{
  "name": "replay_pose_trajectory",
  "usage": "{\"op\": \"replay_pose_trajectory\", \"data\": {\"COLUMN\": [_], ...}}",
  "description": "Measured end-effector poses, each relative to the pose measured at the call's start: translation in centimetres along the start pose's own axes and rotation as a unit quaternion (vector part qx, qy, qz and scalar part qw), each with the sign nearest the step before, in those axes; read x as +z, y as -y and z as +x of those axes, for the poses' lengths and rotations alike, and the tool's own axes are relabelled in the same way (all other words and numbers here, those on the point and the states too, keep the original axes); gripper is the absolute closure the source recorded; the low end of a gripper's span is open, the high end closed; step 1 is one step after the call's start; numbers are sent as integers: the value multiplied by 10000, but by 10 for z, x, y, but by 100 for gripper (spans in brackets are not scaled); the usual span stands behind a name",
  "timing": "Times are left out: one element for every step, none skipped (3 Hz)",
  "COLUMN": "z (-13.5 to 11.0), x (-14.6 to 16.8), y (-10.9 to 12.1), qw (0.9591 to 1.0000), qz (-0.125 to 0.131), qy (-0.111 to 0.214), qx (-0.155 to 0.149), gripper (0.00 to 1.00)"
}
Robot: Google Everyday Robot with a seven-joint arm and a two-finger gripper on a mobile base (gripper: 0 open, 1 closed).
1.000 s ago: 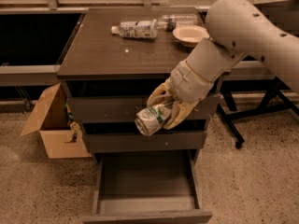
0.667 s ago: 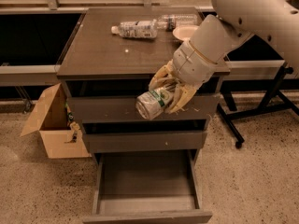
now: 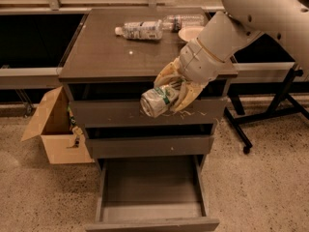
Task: Pick 7up can from bottom drawer and place on counter
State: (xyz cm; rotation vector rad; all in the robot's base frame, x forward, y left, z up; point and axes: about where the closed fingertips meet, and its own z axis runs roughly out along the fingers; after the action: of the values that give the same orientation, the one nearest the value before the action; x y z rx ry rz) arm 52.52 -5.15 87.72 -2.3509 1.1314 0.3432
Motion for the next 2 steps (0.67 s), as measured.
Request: {"op": "replay_pose_trajectory", "data": {"z": [20,41], "x": [-14,-38], "y": [29,71], "qw": [9995,9978], "qz": [281,621], "qy": [68,103], "qx": [126,196], "gripper": [100,100]}}
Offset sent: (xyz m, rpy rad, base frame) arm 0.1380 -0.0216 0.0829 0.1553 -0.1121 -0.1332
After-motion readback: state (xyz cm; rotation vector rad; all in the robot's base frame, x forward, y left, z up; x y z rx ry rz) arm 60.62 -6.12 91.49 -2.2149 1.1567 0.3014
